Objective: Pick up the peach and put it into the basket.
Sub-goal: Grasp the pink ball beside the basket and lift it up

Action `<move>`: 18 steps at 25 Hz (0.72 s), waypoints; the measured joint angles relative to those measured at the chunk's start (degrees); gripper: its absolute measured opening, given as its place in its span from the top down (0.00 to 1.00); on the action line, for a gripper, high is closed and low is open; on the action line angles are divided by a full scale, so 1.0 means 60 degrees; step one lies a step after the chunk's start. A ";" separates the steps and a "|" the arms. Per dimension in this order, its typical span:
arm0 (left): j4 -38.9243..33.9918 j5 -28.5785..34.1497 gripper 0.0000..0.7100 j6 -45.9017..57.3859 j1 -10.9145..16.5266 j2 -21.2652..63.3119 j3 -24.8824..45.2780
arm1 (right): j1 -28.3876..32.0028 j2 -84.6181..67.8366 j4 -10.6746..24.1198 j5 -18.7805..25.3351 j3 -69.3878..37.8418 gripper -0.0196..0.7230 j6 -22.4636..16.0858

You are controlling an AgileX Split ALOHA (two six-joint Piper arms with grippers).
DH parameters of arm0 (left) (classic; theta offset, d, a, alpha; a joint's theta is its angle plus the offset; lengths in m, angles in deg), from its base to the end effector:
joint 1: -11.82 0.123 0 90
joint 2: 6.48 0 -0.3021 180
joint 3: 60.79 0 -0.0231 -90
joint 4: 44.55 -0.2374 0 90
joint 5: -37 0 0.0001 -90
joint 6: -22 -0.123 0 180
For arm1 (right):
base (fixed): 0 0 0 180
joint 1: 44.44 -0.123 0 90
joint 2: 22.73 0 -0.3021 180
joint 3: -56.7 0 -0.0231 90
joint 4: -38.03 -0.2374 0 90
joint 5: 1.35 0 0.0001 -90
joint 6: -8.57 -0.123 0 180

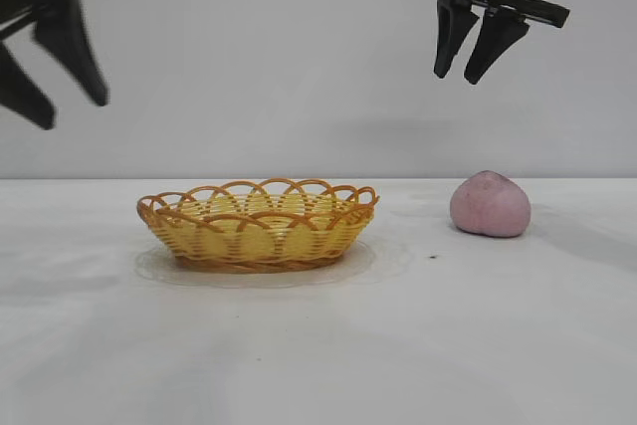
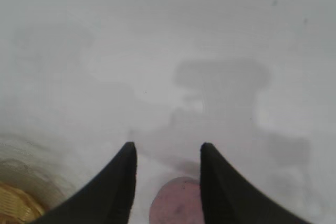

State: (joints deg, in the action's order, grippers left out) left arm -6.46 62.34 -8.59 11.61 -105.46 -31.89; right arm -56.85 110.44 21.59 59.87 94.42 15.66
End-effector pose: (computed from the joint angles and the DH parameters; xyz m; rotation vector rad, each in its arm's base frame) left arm 0.3108 -0.0337 0.1929 -0.0033 2.5782 -0.3774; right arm 0.4761 0.1360 0.2352 -0.3441 2.6996 0.4089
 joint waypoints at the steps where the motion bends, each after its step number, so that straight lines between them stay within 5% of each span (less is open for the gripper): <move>1: -0.1679 0.0403 0.61 0.1029 0.0067 -0.0080 -0.0303 | 0.0000 0.0000 -0.0034 0.0000 0.0000 0.66 0.0018; 4: -0.5746 0.1199 0.61 0.4547 0.0065 0.0040 -0.1030 | 0.0000 0.0000 -0.0072 0.0000 0.0000 0.66 0.0018; 6: -0.7416 0.1290 0.61 0.6053 -0.0001 0.0463 -0.1096 | 0.0000 0.0000 -0.0109 0.0018 0.0000 0.66 0.0018; 18: -0.7991 0.2585 0.61 0.7025 -0.1004 0.5608 0.1903 | 0.0000 0.0000 -0.0129 0.0031 0.0000 0.66 0.0053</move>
State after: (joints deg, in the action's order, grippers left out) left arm -54.40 77.85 33.56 5.59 -71.82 -20.47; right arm -56.85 110.44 20.82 60.06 94.42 15.97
